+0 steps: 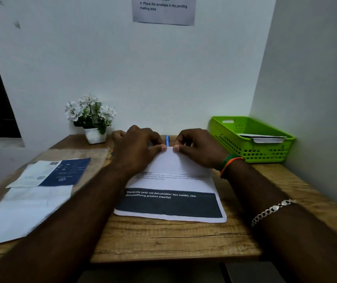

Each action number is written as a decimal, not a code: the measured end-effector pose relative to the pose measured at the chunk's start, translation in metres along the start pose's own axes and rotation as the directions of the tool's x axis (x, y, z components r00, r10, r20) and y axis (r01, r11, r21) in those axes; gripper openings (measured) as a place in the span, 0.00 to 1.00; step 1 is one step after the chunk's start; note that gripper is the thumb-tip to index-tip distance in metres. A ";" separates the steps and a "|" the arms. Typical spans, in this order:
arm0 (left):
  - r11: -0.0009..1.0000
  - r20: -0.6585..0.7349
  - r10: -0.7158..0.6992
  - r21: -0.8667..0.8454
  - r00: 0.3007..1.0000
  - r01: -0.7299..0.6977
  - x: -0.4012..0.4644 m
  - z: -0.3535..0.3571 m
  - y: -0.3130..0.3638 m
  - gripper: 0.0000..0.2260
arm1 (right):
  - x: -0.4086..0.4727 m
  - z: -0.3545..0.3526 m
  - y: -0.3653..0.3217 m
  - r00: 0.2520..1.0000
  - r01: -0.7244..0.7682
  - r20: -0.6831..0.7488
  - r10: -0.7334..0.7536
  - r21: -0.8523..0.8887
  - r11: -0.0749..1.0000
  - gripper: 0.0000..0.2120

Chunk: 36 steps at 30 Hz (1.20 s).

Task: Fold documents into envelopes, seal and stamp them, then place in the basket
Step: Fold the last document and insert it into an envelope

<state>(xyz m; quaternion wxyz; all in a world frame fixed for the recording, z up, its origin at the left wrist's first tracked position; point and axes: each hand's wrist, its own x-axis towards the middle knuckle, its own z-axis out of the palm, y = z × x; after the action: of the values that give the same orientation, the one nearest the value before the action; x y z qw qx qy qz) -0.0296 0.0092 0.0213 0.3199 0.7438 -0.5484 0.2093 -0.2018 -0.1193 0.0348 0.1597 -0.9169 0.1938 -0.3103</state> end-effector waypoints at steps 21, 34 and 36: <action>0.997 -0.041 -0.076 -0.020 0.996 0.075 -0.003 -0.004 -0.019 0.07 | -0.002 -0.014 0.021 0.996 -0.083 -0.020 0.082 -0.049 0.995 0.07; 0.993 -0.065 -0.029 -0.119 0.997 0.021 -0.005 -0.008 -0.018 0.03 | -0.008 -0.039 0.033 0.988 -0.139 -0.052 0.148 0.138 0.981 0.09; 0.982 0.039 -0.006 -0.188 0.999 0.013 -0.006 -0.008 -0.020 0.04 | -0.007 -0.037 0.031 0.988 -0.136 -0.050 0.148 0.189 0.972 0.12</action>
<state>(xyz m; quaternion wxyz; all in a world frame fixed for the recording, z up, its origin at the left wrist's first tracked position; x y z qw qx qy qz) -0.0122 0.0232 0.0181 0.3793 0.7167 -0.5682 0.1404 -0.2381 -0.1493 0.0469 0.2599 -0.8713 0.2343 -0.3440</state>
